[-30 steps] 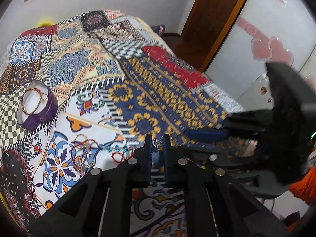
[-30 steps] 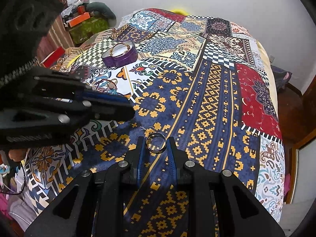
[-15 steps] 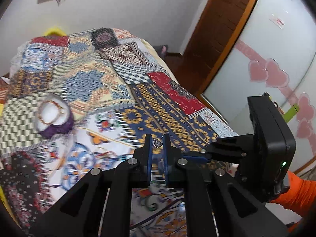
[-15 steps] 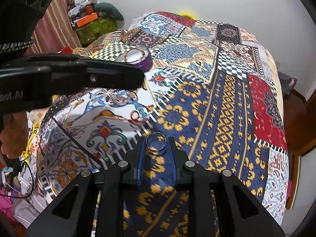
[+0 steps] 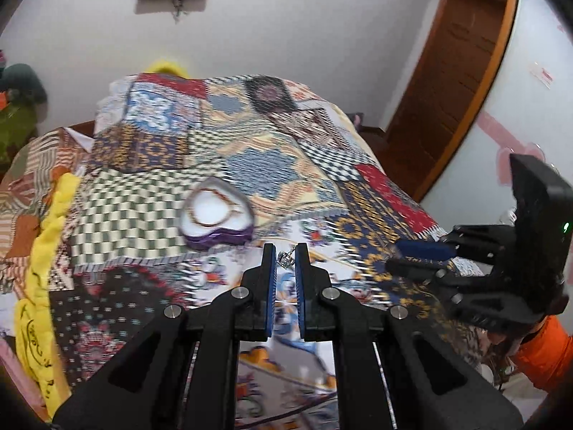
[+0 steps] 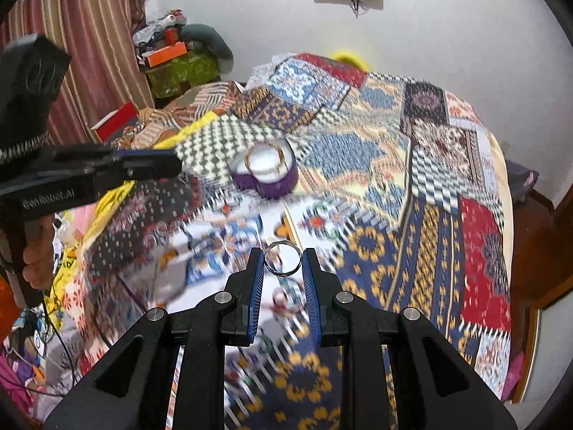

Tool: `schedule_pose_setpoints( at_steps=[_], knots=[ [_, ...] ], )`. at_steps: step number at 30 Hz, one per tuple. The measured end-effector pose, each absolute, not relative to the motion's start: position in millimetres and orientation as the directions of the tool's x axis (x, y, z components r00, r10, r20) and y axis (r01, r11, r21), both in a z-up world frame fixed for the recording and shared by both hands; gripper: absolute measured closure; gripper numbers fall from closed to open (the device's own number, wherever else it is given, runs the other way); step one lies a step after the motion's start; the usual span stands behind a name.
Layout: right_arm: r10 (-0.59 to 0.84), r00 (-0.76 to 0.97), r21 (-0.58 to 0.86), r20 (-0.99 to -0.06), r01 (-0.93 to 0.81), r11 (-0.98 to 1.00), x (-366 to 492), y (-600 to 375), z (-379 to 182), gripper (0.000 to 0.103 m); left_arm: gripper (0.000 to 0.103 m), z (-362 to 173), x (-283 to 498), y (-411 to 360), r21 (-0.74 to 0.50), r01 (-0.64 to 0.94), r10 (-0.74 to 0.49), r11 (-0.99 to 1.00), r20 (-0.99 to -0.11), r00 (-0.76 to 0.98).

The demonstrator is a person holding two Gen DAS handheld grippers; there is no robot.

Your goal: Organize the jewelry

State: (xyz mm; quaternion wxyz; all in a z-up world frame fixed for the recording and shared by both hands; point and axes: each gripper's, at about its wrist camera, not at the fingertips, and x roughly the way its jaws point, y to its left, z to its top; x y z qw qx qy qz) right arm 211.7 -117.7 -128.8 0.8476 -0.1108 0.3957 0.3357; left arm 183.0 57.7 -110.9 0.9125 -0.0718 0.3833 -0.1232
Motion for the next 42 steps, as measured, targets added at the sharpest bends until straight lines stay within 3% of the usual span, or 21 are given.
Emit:
schedule_pose_setpoints(
  at_steps=[13, 21, 42],
  knots=[
    [0.505, 0.480, 0.061, -0.717, -0.679, 0.732, 250.3, -56.6, -109.3, 0.083, 0.095, -112.1, 206.8, 116.6, -0.158, 0.076, -0.164, 0.984, -0.671, 0.723],
    [0.468, 0.453, 0.033, -0.759, -0.690, 0.723, 291.8, -28.0, -127.8, 0.083, 0.095, -132.4, 245.8, 126.3, -0.174, 0.076, -0.177, 0.982, -0.688, 0.704],
    [0.449, 0.279, 0.126, -0.849, -0.719, 0.684, 358.3, 10.9, -179.8, 0.083, 0.095, -205.7, 309.5, 120.0, -0.191, 0.099, -0.211, 0.977, -0.766, 0.607]
  ],
)
